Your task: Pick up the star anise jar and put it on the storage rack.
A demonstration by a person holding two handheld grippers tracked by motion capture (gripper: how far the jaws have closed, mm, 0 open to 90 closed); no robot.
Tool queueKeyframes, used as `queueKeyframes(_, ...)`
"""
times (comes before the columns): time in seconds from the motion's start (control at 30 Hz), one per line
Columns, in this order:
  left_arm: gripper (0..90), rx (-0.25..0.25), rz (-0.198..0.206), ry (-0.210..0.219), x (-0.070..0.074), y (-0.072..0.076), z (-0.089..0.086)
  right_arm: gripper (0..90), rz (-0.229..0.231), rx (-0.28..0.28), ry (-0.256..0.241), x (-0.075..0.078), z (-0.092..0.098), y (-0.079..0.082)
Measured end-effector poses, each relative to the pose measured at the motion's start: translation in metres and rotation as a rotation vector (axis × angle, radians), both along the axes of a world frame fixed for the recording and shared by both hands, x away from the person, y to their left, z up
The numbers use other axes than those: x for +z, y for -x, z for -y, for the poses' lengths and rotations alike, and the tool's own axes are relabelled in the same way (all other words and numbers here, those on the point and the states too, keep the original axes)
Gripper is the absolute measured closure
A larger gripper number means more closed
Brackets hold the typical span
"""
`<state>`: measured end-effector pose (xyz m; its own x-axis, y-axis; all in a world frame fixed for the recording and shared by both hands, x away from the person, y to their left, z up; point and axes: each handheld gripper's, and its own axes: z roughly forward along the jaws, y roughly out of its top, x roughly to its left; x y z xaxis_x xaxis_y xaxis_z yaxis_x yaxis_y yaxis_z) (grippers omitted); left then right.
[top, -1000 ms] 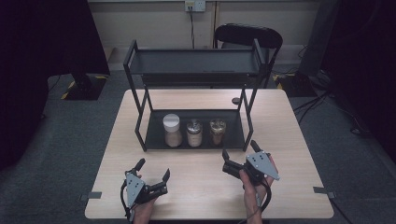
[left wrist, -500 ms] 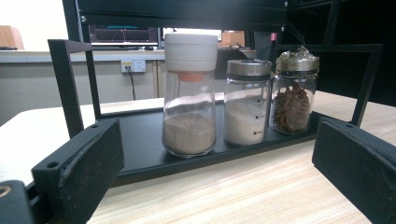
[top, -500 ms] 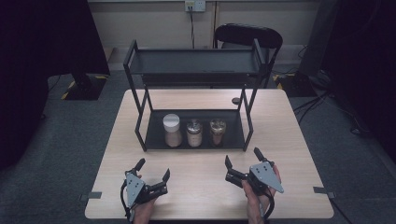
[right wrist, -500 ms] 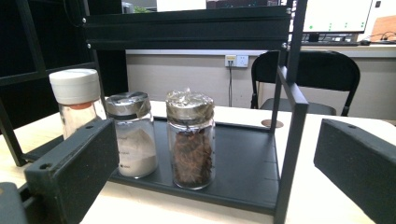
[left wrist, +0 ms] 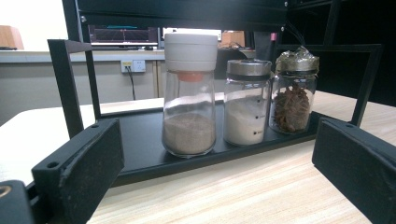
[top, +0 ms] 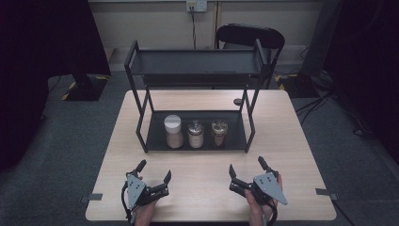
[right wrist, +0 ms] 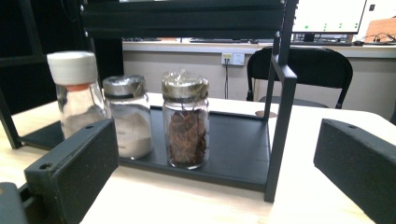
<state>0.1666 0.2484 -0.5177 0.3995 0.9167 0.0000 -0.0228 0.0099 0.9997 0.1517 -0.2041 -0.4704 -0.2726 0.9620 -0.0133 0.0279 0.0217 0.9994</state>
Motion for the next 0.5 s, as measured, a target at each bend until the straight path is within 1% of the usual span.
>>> queueKeyframes(0.17, 1.4, 0.0, 0.0, 0.0, 0.0, 0.0, 0.0, 0.0, -0.021, -0.019, 0.004, -0.007, -0.001, -0.001)
queueKeyframes(0.33, 1.4, 0.0, 0.0, 0.0, 0.0, 0.0, 0.0, 0.0, -0.037, -0.024, 0.013, -0.015, -0.002, -0.001)
queueKeyframes(0.5, 1.4, 0.0, 0.0, 0.0, 0.0, 0.0, 0.0, 0.0, -0.028, -0.028, 0.014, -0.023, -0.003, 0.0)
